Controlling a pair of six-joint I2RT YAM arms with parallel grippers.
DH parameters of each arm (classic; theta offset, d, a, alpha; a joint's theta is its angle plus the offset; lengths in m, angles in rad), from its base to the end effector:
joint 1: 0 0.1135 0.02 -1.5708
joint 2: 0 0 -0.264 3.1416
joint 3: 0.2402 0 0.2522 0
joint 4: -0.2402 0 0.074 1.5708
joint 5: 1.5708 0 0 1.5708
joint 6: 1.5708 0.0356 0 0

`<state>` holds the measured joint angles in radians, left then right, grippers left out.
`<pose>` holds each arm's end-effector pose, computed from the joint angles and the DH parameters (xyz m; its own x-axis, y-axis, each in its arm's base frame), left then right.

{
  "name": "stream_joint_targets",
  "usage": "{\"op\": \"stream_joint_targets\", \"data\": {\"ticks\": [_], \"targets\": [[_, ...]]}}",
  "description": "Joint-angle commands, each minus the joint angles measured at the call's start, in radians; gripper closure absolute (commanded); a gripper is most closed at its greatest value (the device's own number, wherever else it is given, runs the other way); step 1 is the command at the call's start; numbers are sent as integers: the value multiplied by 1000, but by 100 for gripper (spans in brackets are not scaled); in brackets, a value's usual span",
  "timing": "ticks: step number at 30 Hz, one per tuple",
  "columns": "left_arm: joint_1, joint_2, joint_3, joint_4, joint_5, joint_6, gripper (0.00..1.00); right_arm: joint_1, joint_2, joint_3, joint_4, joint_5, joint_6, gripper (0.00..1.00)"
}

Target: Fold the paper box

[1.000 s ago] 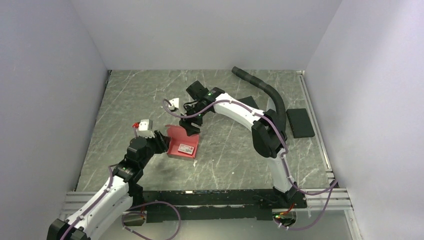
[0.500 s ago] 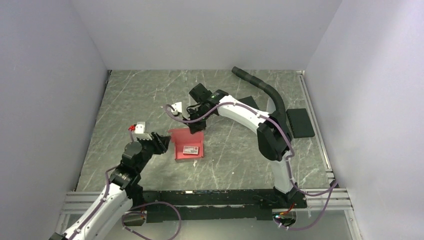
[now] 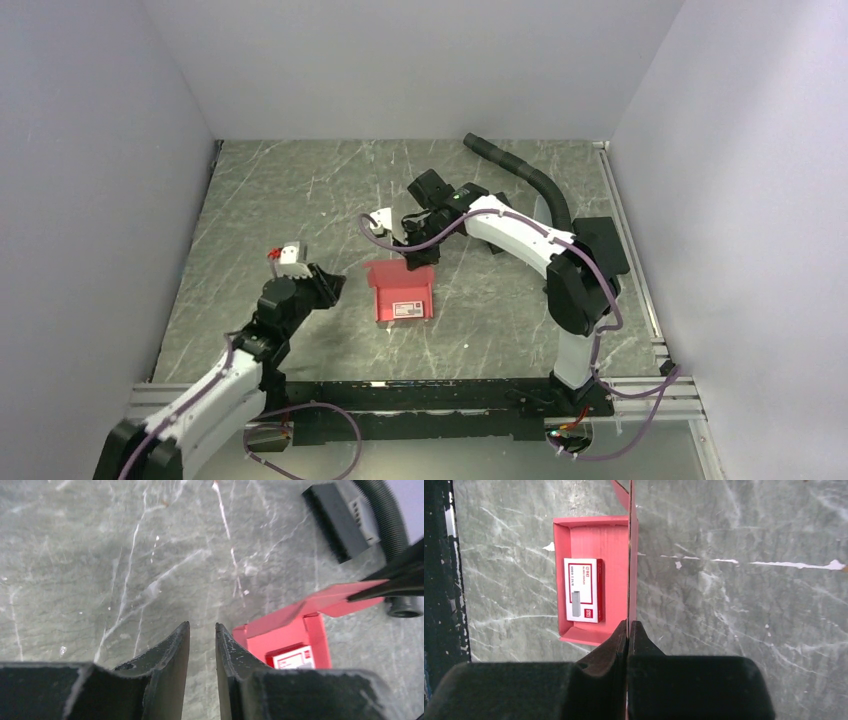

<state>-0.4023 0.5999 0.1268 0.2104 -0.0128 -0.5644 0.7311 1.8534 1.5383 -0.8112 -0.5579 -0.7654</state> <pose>0.1413 -0.0596 0.1759 -0.4052 -0.4088 -0.8177 0.1934 0.8359 -0.5137 0.2777 0.2744 0.2541 0.0252 -0.7669 -0.6412 -0.9963 -0.0718 0.0467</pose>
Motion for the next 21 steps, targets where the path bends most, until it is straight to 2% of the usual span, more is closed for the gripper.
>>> {"op": "stream_joint_targets", "data": {"ticks": [1,5,9,16,21], "targets": [[4,259,9,316,62,46,69,-9,-25,-12,13,-33,-27,100],[5,490,60,488,198,120,69,-10,-23,-7,7,-40,-36,100],[5,606,66,601,322,180,69,-19,-30,-10,-8,-57,-61,100],[5,570,52,564,381,276,67,-34,-74,-59,-54,-87,-222,100],[3,560,31,614,470,326,64,-49,-108,-93,-77,-99,-313,100]]}}
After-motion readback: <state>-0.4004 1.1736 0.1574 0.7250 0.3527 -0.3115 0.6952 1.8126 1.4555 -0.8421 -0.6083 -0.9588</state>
